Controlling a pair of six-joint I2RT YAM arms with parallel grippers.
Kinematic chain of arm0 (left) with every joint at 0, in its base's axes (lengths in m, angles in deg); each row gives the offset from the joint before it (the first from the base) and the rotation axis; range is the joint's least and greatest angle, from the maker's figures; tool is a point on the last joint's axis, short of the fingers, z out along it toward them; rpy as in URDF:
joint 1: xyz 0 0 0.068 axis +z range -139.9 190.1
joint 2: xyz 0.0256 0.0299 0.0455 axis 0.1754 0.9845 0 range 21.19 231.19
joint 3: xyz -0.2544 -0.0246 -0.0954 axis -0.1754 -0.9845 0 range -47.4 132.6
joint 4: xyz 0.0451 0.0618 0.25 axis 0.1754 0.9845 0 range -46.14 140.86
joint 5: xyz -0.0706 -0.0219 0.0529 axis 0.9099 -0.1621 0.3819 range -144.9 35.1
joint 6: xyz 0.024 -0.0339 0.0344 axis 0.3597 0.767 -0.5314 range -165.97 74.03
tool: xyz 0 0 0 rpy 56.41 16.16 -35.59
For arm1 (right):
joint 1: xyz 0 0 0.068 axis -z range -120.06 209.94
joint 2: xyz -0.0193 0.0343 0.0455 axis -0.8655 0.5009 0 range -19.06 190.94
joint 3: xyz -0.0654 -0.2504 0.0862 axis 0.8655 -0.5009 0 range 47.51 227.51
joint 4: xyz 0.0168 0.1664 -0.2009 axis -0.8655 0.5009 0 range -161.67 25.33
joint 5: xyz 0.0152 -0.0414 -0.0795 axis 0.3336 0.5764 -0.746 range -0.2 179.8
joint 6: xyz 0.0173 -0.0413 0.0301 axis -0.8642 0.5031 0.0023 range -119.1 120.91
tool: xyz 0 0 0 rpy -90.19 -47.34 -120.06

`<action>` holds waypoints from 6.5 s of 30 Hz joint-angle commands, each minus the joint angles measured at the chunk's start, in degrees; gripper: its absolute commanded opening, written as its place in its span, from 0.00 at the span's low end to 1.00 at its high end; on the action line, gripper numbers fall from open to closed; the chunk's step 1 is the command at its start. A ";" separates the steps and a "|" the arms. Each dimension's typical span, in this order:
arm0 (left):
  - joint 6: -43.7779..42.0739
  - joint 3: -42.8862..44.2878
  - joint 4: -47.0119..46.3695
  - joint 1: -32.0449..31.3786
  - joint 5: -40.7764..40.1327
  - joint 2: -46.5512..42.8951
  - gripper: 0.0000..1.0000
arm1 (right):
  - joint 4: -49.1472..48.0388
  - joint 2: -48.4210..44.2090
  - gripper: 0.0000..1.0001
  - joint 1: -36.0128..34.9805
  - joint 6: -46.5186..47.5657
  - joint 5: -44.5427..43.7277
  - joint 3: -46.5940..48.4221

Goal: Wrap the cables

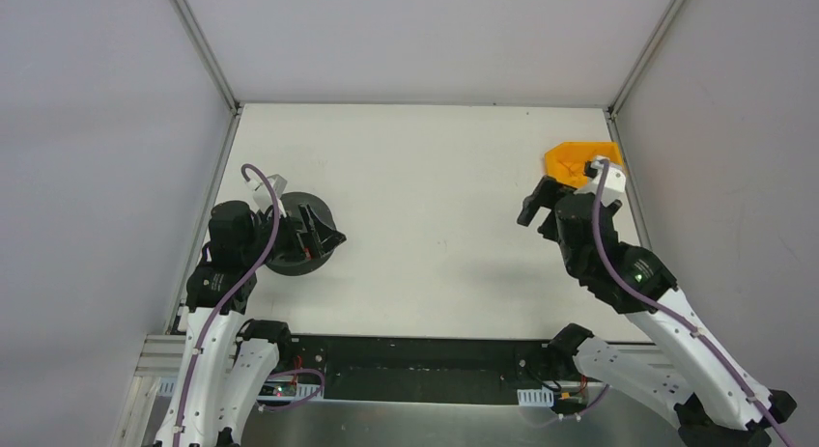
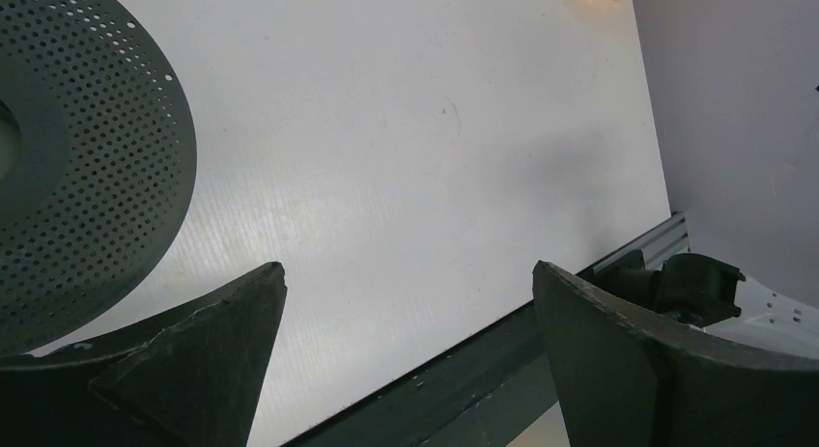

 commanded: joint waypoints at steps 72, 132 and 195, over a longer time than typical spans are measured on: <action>-0.71 2.49 4.32 0.07 -5.15 8.07 0.97 | -13.07 40.72 0.00 40.85 7.68 44.74 43.49; -0.93 1.52 3.60 -2.60 -7.91 3.83 0.88 | -71.53 33.15 0.59 -22.57 35.42 31.94 -32.74; -33.09 8.08 -25.33 -38.13 32.89 27.06 0.30 | -34.30 13.00 0.00 -15.43 13.90 72.30 -10.13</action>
